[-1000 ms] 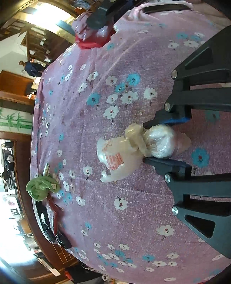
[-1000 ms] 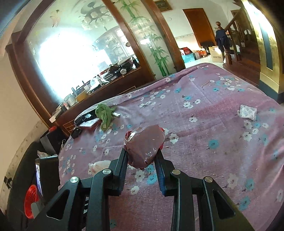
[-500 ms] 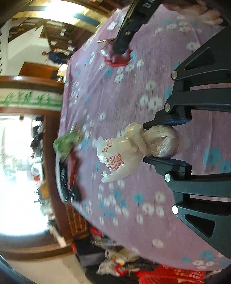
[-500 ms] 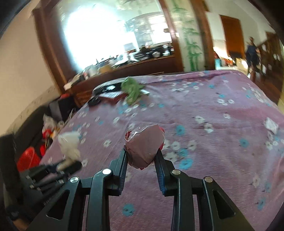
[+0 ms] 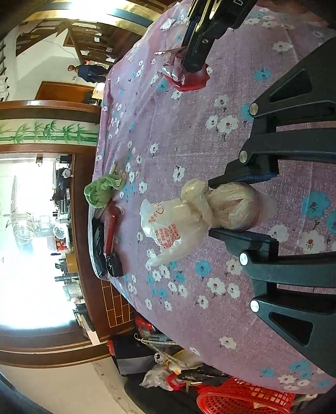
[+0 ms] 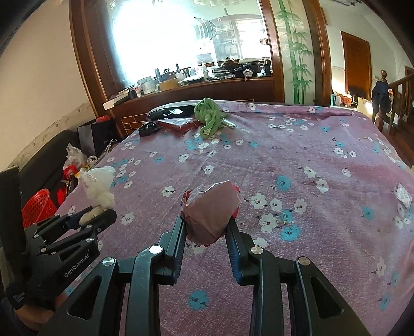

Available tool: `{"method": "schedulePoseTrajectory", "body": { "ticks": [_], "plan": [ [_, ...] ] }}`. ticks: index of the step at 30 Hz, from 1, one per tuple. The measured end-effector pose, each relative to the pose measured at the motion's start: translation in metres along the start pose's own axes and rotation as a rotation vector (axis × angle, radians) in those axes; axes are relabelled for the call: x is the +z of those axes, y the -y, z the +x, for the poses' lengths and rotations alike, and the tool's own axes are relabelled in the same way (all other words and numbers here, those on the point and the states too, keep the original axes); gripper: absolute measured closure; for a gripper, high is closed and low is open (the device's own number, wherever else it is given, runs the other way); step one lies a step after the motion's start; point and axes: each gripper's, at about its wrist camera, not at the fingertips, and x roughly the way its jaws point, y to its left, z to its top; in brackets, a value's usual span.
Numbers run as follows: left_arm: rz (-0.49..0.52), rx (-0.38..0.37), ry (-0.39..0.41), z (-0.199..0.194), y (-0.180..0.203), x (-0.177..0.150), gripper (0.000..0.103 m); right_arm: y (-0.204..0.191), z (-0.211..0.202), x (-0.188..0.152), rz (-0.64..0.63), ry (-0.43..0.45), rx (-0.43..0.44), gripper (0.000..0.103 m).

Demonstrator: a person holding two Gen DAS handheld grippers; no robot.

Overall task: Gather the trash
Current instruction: 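Grasp the white plastic bag bundle with the left tool while the right tool holds the pink bag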

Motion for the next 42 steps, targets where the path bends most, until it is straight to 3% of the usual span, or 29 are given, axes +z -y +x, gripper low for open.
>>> {"method": "schedulePoseTrajectory", "body": {
  "ticks": [12,26,34,42],
  "plan": [
    [0.012,-0.001,0.016,-0.005,0.003,-0.002,0.074,-0.001,0.000,0.000,-0.009,0.002,-0.010,0.070],
    [0.019,0.059,0.054,-0.013,0.002,-0.001,0.074,-0.001,-0.009,0.001,-0.012,0.039,-0.025,0.070],
    [0.043,0.084,0.087,-0.050,-0.005,-0.008,0.074,0.000,-0.017,0.005,0.010,0.055,-0.031,0.071],
    [0.026,0.114,0.143,-0.092,-0.032,-0.019,0.074,-0.026,-0.037,-0.002,0.006,0.046,0.014,0.070]
  ]
}}
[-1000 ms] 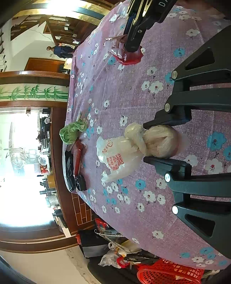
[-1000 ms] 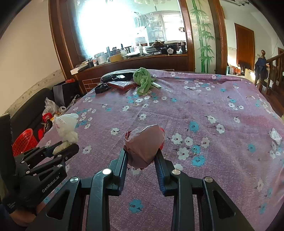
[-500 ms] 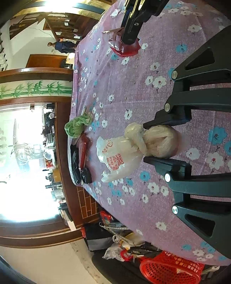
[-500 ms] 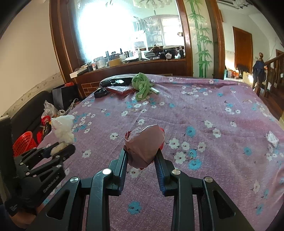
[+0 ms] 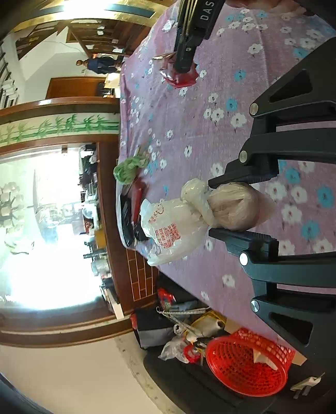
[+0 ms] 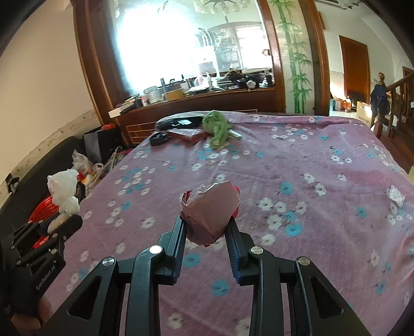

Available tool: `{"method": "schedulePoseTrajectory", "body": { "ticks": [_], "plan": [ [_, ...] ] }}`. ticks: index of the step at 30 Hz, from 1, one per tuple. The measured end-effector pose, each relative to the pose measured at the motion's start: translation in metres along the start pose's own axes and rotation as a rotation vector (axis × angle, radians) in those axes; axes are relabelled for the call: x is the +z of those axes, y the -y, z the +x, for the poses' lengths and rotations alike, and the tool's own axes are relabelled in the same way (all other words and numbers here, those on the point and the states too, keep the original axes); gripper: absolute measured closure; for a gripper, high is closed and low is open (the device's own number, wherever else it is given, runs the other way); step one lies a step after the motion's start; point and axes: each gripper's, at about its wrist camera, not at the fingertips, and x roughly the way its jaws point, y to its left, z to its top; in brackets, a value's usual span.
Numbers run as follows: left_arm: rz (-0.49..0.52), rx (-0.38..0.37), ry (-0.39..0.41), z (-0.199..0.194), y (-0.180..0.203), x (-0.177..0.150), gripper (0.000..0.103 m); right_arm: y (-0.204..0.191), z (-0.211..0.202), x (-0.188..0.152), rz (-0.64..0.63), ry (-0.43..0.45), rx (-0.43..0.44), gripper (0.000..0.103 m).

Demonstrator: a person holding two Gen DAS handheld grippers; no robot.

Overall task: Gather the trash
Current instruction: 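Grasp the white plastic bag bundle with the left tool while the right tool holds the pink bag, then carry the white bag and pink bag over the red basket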

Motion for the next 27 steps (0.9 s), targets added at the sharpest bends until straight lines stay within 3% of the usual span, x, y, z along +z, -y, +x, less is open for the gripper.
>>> {"method": "schedulePoseTrajectory", "body": {
  "ticks": [11,27],
  "plan": [
    [-0.063,0.026,0.015,-0.020,-0.046,-0.016,0.074,-0.062,-0.015,-0.008,-0.079,-0.007,0.055,0.070],
    [-0.208,0.096,0.000,-0.027,-0.141,-0.029,0.074,-0.157,0.010,-0.008,-0.202,-0.081,0.160,0.070]
  ]
}}
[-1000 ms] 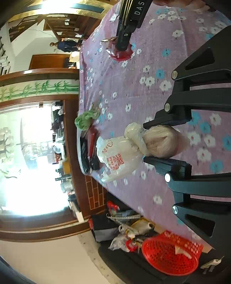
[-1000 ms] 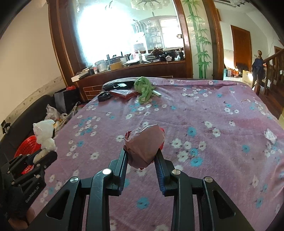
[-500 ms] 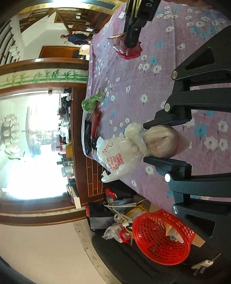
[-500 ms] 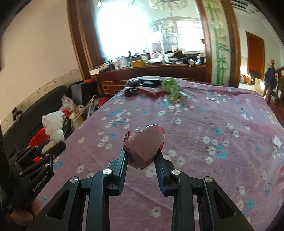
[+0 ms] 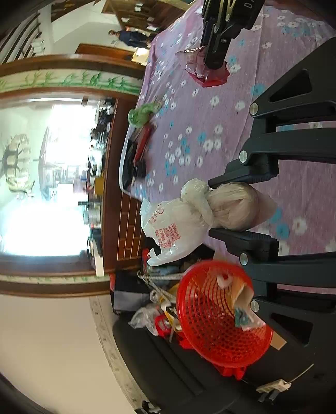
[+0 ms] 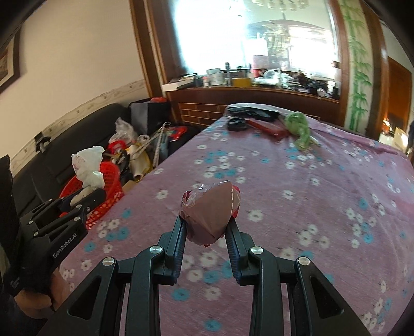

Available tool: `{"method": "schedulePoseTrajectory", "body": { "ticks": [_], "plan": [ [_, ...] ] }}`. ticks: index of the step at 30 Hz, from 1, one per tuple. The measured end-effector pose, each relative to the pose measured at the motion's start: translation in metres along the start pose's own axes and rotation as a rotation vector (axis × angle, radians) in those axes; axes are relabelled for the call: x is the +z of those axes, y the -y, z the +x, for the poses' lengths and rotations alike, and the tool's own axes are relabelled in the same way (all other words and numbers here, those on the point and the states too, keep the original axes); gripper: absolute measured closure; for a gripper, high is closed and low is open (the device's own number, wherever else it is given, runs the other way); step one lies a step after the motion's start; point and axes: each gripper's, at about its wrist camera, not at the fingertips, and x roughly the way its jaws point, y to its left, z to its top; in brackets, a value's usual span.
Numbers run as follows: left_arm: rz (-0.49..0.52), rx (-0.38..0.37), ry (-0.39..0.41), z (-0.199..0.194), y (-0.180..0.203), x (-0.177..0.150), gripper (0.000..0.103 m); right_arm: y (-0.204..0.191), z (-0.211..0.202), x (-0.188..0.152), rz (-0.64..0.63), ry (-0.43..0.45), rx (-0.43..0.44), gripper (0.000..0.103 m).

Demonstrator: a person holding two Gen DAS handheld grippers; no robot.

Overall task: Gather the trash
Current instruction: 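Carry the white bag and pink bag over the red basket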

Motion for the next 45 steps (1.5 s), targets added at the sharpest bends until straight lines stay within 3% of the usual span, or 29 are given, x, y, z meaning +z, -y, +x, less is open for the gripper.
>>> {"method": "schedulePoseTrajectory", "body": {
  "ticks": [24,45],
  "plan": [
    [-0.148,0.157,-0.009,0.005,-0.127,0.004,0.074,-0.126,0.065,0.055,-0.130,-0.053,0.184,0.070],
    [-0.189,0.204,-0.050,0.028,-0.165,0.002,0.074,-0.180,0.108,0.079,-0.168,-0.098,0.261,0.070]
  ]
}}
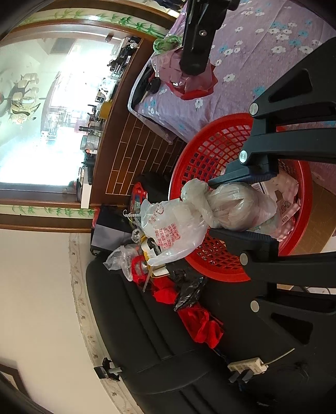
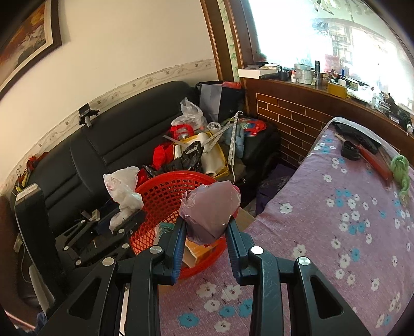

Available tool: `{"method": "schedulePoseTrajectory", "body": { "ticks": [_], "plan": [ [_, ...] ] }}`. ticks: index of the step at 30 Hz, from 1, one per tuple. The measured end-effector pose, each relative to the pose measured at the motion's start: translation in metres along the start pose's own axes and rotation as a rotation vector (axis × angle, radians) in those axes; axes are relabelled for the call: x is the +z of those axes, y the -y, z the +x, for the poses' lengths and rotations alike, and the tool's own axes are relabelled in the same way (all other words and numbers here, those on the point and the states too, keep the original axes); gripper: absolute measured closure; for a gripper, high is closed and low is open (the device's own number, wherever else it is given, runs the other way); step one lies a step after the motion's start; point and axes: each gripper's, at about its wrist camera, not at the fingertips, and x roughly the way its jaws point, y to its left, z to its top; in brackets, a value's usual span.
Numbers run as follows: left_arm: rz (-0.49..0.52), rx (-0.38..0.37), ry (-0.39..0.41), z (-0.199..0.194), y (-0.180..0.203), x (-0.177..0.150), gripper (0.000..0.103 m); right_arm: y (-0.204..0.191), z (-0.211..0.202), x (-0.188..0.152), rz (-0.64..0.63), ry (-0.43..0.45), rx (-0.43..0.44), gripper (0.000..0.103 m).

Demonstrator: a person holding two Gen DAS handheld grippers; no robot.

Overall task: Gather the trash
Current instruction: 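Carry the white bag and pink bag over the red basket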

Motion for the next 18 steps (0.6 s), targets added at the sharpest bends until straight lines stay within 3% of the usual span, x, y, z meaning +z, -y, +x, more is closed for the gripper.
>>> {"method": "schedulePoseTrajectory", "body": {
  "ticks": [18],
  "plan": [
    [-0.017,0.014,-0.023,0.016,-0.008,-0.002,0.074,-0.009,0.035,0.011,0.002,-0.041,0.007,0.070]
  ]
}}
